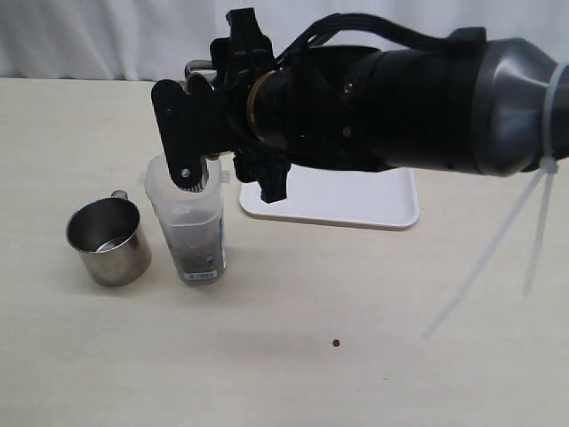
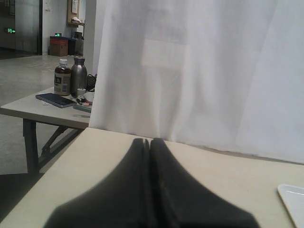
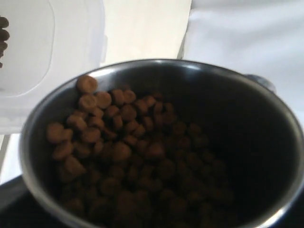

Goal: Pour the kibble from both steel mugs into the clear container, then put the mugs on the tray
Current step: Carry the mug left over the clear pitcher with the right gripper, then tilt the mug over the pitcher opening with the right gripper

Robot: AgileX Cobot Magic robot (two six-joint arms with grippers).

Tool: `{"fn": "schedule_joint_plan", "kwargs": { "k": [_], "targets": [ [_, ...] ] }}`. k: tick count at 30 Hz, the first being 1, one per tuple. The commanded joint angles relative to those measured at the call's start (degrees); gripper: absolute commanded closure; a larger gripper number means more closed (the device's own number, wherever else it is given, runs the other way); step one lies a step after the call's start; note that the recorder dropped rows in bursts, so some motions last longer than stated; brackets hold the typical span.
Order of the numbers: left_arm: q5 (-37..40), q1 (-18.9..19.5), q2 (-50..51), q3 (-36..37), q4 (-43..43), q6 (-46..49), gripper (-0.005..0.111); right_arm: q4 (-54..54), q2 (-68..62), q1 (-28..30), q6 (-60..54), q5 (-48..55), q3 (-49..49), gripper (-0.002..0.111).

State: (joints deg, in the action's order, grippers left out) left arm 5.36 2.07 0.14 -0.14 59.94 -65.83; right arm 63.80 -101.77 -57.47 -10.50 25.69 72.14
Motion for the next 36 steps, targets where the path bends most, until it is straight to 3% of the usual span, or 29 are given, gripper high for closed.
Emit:
{"fn": "schedule_joint_plan", "kwargs": {
  "k": [1,36],
  "targets": [
    [0.1,-0.1,-0.1,0.1,0.0,-0.5,0.107,1.6,0.5,0.0,-0.5,-0.3,0.8,0.103],
    [0.1,-0.1,-0.1,0.1,0.0,-0.5,0.107,13.6,0.5,-1.3,-0.5,-0.3,0.9,0.103]
  ]
}}
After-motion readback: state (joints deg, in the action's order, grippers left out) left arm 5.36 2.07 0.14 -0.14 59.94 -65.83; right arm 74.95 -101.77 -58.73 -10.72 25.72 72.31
